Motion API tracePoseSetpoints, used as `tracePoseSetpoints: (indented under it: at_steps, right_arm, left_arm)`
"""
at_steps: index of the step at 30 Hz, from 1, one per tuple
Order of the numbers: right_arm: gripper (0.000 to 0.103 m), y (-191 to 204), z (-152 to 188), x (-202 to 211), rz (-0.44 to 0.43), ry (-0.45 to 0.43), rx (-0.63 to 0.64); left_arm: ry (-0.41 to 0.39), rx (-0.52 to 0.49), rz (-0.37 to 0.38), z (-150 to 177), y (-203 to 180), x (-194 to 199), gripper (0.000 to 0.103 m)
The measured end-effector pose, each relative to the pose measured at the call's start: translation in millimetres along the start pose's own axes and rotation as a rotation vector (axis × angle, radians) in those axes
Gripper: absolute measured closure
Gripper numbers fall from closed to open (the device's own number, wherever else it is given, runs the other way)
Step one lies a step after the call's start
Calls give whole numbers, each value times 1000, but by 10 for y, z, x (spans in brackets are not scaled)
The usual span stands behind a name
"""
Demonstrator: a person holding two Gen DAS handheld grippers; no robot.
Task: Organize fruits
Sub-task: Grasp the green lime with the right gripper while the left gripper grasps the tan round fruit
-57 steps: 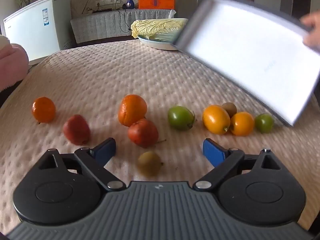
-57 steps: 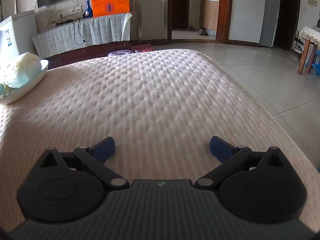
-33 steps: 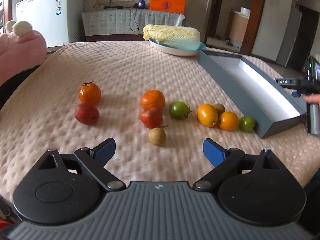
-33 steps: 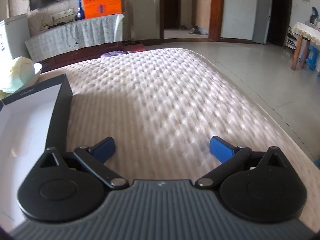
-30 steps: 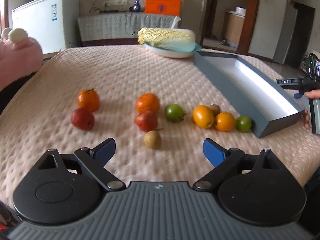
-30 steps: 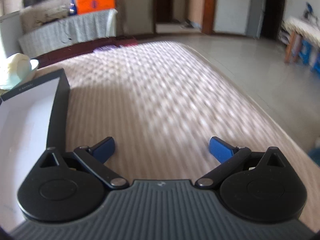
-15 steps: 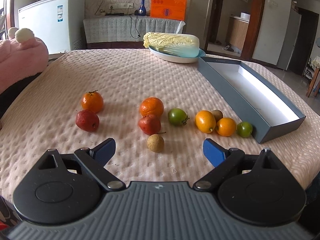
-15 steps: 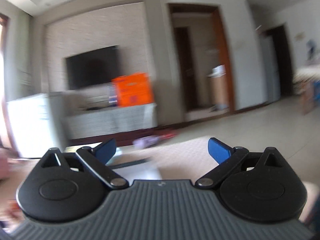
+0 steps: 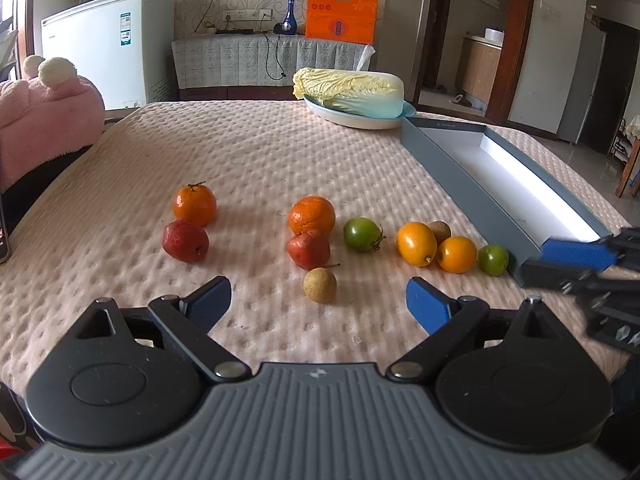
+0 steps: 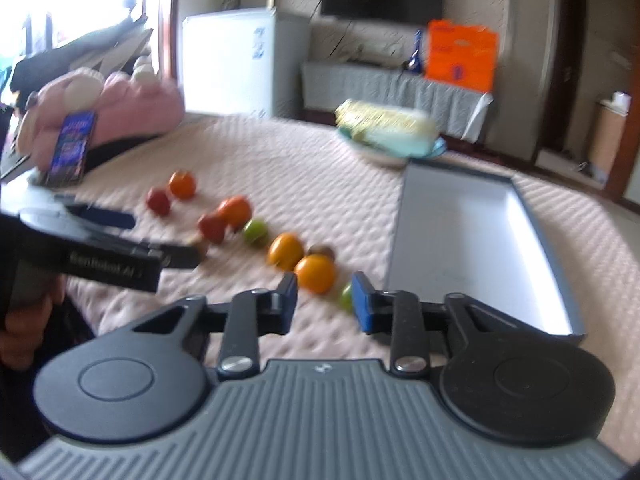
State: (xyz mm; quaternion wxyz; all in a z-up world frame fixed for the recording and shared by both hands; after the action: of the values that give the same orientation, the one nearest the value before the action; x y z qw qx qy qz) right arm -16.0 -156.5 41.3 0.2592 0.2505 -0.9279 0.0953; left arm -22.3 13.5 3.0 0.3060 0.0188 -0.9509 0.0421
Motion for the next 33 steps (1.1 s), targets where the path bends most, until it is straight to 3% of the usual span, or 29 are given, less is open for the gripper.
tracePoseSetpoints:
  at_steps: [4, 11, 16, 17, 21, 25, 33]
  right_arm:
    - [72, -98, 58, -134, -23, 56, -58]
    - [73, -235, 120, -323, 14, 88, -119]
    - [72, -395, 163, -351, 157, 105, -153]
    - [71, -417, 145, -336, 136, 93, -173]
    - [70, -218, 111, -351, 88, 76, -78]
    - [70, -136, 111, -468, 148, 101, -9]
    - [75, -169, 83, -628, 120, 144, -45]
  left_arm:
    - [5, -4, 4, -1, -29, -22, 7]
    - [6, -9, 14, 2, -46, -20, 7]
    - [8, 3, 22, -4, -27, -23, 7]
    - [8, 4, 23, -6, -23, -24, 7]
    - [14, 17, 28, -8, -4, -35, 7]
    - [13, 10, 31, -1, -14, -46, 7]
    - [16, 10, 34, 14, -14, -83, 7]
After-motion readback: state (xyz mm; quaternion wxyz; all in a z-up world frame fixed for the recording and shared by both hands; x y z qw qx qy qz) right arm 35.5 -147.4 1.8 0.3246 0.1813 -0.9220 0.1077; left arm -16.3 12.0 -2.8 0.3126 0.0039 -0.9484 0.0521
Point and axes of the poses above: each gripper's, at about its wrist camera, not at the fingertips, and x roughly against the way its jaws point, y to its left, z to its underside, the point moved 5 cm from there along -x, roughly the way its jaws point, and after that the axes turned 1 degree about -y, right-handed, at the moved point
